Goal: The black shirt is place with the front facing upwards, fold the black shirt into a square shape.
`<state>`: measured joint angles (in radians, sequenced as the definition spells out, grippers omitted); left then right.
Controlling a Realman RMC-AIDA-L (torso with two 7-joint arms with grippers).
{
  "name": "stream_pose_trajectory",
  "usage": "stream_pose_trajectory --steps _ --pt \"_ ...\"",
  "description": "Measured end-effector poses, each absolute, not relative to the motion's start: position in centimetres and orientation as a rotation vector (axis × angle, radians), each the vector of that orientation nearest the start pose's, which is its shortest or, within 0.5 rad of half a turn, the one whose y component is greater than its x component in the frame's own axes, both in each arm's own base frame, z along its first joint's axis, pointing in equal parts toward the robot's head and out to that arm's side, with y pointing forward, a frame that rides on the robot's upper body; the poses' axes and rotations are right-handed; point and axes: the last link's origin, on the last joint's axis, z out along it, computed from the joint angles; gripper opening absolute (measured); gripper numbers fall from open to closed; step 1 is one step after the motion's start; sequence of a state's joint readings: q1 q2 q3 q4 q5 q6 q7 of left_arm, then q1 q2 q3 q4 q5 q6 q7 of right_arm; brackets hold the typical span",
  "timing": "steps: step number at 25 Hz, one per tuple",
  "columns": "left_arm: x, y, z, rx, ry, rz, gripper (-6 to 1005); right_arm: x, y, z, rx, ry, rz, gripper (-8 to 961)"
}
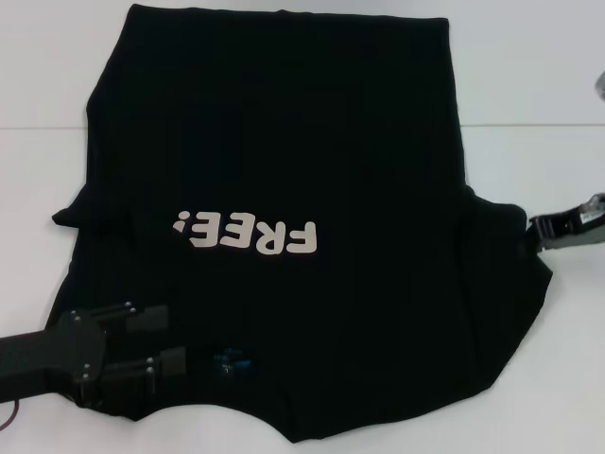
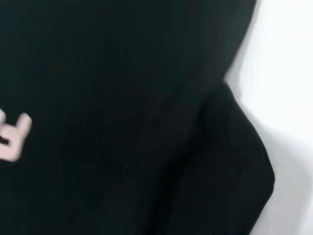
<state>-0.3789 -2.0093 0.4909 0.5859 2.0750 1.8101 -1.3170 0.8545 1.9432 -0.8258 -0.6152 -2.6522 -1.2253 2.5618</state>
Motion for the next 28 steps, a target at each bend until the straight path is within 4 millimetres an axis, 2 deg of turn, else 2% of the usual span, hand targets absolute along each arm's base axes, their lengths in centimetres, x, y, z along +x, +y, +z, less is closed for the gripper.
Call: stream_pose_trajectory --steps 6,11,15,23,28 --pt "-31.5 26.3 3.6 -2.68 -0.797 -0.857 735 25.8 42.7 5.5 -2.214 1.543 0.101 17" --pt "-31.5 26.3 3.7 -2.679 -0.813 -0.857 735 24.5 42.6 5.3 -2.308 1.485 0.195 20" --pt "-31.5 26.3 3.7 -2.68 -0.814 -0.855 734 22.5 42.8 3.8 -2.415 1.411 0.17 23" --pt "-31.5 26.3 3.6 -2.683 -0.817 -0.852 734 18.4 42.6 -1.0 -2.596 1.238 0.018 28" --pt "-31.8 26.4 4.0 -2.633 -0.888 -0.872 734 16.7 42.4 -2.9 -2.642 1.186 0.027 31"
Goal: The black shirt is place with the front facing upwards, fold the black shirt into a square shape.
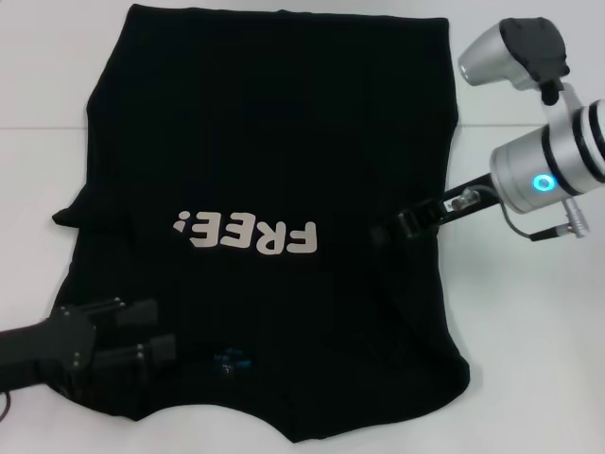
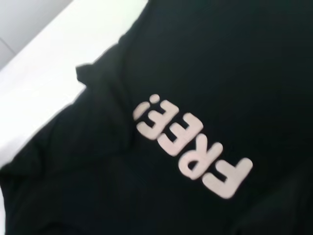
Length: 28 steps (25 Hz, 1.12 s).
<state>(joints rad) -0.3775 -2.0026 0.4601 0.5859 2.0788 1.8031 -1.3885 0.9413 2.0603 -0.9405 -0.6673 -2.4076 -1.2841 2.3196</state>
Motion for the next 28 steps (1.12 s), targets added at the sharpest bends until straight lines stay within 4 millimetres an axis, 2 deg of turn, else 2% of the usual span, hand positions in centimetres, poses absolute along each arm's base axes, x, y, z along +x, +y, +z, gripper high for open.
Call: stream_pose_trajectory --steps 5,7,10,14,18,22,28 --pt "-32.4 26.7 5.1 -2.569 -1.012 -0.887 733 16.7 42.3 -3.0 -2.635 1.225 0.139 35" --pt "-32.5 26.6 5.6 -2.536 -1.045 -0.904 734 17.2 41.9 -2.8 -2.64 1.226 0.244 36" --pt "-32.9 26.7 6.5 -2.481 -1.137 -0.906 735 18.7 41.2 -2.0 -2.637 1.179 0.431 168" --pt "-33.8 27.2 8.5 -2.389 -1.423 -0.806 734 21.4 38.9 -1.4 -2.681 0.957 0.598 337" --pt "-34.3 27.5 10.3 -2.303 -1.693 -0.617 734 24.1 36.7 -1.9 -2.698 0.748 0.6 499" --pt "-34.7 28.6 12.0 -2.149 -1.843 -0.384 735 25.2 35.4 -2.7 -2.708 0.66 0.587 584" --pt "-35.1 31.3 11.7 -2.002 -1.977 -0.195 735 25.6 34.7 -3.4 -2.723 0.649 0.583 712"
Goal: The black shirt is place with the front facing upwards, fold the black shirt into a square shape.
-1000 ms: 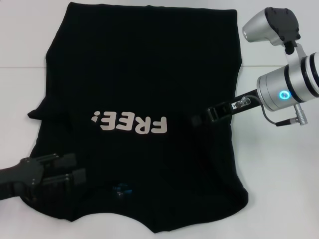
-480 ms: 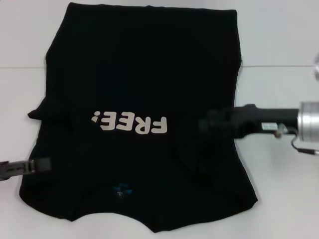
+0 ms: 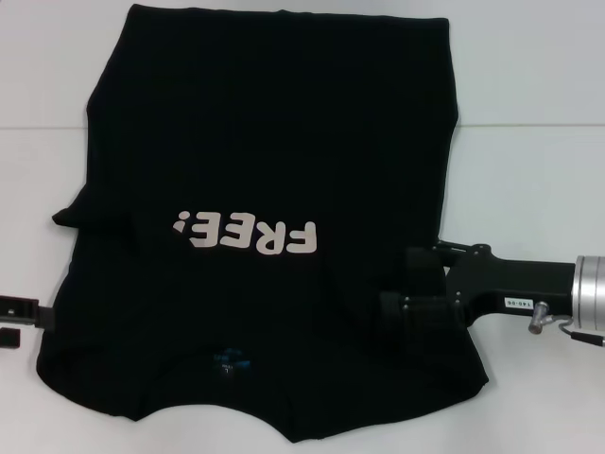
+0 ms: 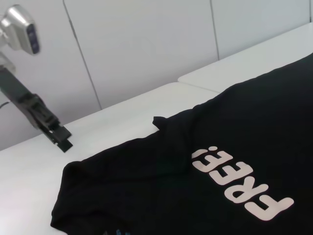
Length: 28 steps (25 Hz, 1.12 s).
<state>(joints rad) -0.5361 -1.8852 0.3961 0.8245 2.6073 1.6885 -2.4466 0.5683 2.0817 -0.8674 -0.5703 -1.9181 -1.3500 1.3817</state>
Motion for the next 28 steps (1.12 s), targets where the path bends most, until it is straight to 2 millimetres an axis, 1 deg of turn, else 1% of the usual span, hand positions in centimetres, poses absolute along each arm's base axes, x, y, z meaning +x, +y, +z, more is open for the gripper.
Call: stream_pose_trajectory --steps 1,3,8,21,28 --pt "-35.3 31.6 11.6 -1.992 -1.975 -0.171 735 25.6 34.6 -3.4 -2.725 0.65 0.583 733" --pt "-35.7 32.0 11.2 -1.971 -1.966 -0.115 734 25.6 34.6 -3.4 -2.726 0.653 0.584 929" --pt "-35.8 32.4 10.1 -1.995 -1.931 -0.031 734 25.7 34.6 -3.3 -2.726 0.659 0.584 930" --pt "-35.2 32.6 8.6 -2.045 -1.91 0.015 733 25.5 34.2 -3.2 -2.754 0.657 0.61 929" --pt "-34.8 33.0 7.9 -2.078 -1.865 0.058 717 25.4 34.1 -3.1 -2.756 0.657 0.618 928"
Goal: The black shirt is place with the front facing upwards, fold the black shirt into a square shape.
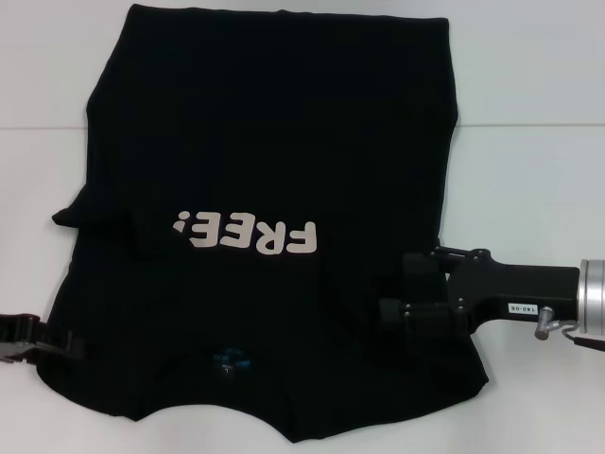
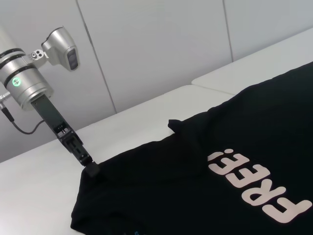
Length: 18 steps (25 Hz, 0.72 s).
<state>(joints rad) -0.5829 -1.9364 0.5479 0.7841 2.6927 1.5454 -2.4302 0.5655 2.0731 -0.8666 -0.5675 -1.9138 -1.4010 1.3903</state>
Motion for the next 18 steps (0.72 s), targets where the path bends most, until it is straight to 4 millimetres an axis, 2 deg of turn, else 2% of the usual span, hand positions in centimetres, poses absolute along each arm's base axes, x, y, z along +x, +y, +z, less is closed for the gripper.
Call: stream_pose_trajectory --steps 9,14,18 --pt "-34.87 32.97 8.43 -2.073 -1.825 0.049 506 25.6 34.07 -2.87 -2.75 0.692 0.622 927" --pt "-34.89 32.84 7.99 -2.094 -1.812 0.066 276 25.75 34.11 -2.65 -2.748 0.704 0.617 926" --pt "-34.92 32.89 8.04 -2.091 -1.81 0.068 150 25.78 34.27 -2.32 -2.74 0.738 0.613 926"
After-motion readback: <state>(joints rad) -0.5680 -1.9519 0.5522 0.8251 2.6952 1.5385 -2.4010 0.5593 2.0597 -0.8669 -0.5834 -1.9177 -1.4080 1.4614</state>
